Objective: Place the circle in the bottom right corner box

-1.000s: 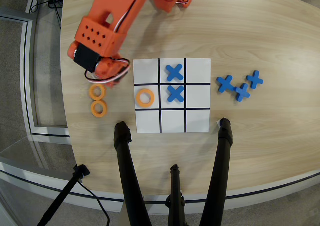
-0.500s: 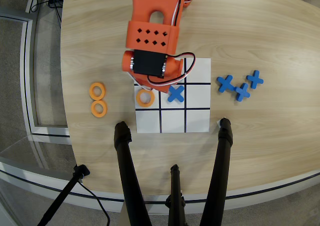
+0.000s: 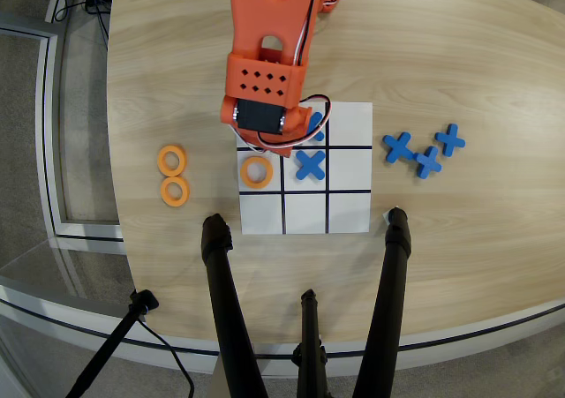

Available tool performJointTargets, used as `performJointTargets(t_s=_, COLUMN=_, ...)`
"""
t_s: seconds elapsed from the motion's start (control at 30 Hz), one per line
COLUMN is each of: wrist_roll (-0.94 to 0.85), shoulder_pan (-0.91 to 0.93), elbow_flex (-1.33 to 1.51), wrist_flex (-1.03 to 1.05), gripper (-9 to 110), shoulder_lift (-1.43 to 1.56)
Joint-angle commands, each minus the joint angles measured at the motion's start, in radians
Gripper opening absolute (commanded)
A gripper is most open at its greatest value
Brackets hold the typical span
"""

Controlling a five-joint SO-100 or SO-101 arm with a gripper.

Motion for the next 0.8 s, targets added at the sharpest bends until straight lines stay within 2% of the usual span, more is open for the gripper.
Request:
performJointTargets(t_s=0.0, wrist_roll=-0.008, shoulder_pan=0.014, elbow_flex=0.005, wrist_flex=-0.031, gripper=0, shoulder_lift=-0.008)
performJointTargets(t_s=0.77, wrist_roll=-0.034, shoulder_pan=0.026, elbow_flex=0.032, wrist_flex=-0.057, gripper=0, shoulder_lift=-0.026)
